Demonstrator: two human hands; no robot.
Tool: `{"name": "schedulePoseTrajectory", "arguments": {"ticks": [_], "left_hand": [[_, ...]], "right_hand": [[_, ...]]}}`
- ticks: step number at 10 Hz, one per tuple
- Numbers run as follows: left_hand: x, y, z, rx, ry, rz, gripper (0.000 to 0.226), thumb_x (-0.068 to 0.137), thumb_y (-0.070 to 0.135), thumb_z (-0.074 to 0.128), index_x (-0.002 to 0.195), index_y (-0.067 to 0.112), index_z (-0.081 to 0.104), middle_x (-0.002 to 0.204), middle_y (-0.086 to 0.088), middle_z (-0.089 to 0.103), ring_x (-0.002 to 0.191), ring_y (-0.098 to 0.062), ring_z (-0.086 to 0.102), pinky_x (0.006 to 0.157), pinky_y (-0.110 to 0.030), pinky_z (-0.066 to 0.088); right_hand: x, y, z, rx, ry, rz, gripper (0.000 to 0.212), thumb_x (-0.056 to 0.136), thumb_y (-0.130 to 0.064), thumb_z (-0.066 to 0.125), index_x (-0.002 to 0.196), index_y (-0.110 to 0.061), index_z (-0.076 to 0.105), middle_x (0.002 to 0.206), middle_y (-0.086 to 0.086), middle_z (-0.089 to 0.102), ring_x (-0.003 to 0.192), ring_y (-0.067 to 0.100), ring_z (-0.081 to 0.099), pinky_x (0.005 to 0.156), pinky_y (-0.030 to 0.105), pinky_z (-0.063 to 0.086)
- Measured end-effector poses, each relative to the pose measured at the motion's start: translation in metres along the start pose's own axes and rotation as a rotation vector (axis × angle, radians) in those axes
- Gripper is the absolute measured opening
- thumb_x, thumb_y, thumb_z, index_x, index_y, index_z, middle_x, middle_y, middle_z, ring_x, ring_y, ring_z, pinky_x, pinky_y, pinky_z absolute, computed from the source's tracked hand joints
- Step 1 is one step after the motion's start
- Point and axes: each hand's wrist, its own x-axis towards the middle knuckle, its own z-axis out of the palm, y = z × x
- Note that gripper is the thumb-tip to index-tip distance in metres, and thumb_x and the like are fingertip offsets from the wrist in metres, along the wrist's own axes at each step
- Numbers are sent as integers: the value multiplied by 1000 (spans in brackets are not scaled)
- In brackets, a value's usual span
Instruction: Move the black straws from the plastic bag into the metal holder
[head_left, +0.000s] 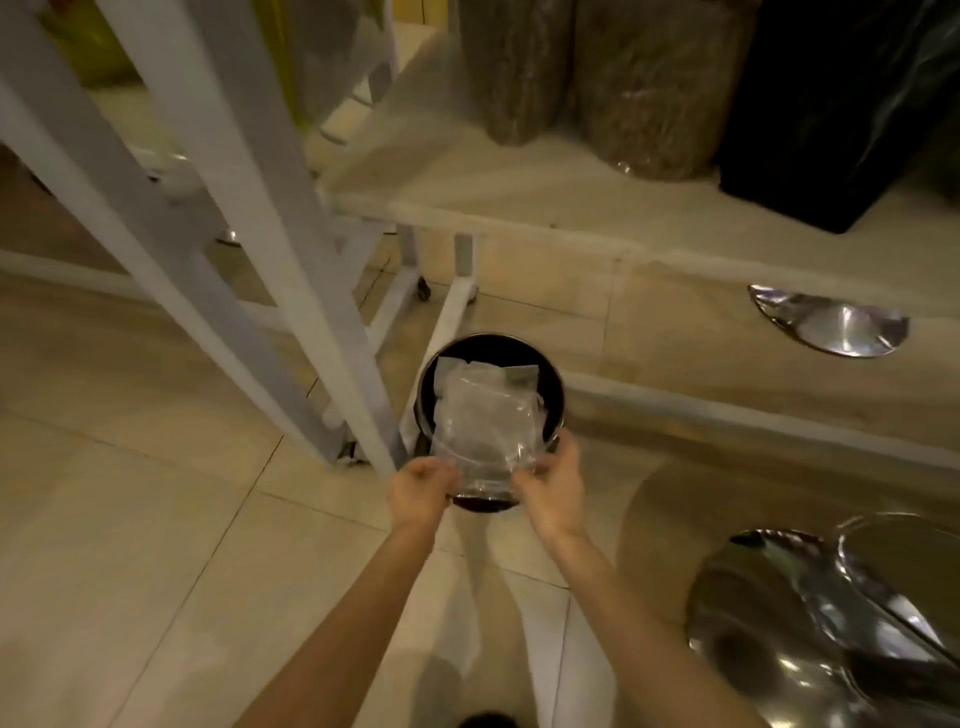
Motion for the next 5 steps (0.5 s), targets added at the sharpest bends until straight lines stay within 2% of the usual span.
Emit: {"name": "schedulePoseTrajectory", "arguments": {"ticks": [1,2,3,4,5], "left_hand": [[36,-18,11,51,3,47,26,81,22,62,91,-2,62,85,-22,66,70,-28,59,63,-33,51],[52,-27,16,-3,0,42,27,85,20,59,99,-3,59,85,-15,63,69,-21,56,51,-21,46],[54,-23,11,0,-79,-6,39,87,31,54,110,0,54,91,-11,62,82,-24,58,67,-31,48],[47,-10,4,97,-149,-68,58,86,43,50,129,5,41,125,-15,53,110,-31,52,93,-41,44],[20,17,-5,293,-148,-56,68,86,40,51,137,4,27,142,-15,37,128,-34,36,105,-42,34]], "right_hand": [[26,19,13,-141,4,-95,63,84,-14,63,138,-15,31,109,-3,60,97,13,59,81,23,46],[42,37,25,-329,44,-150,53,84,-23,62,132,-17,39,124,5,57,105,19,59,81,31,50],[45,39,28,-460,19,-134,55,83,-33,61,130,-13,40,129,11,48,116,26,49,89,36,48],[36,21,21,-620,-7,-95,70,84,-44,57,139,-11,29,140,17,36,128,34,34,101,42,38],[19,-4,10,-668,-89,-87,76,84,-41,58,144,-13,21,145,16,32,131,35,32,105,43,36]]}}
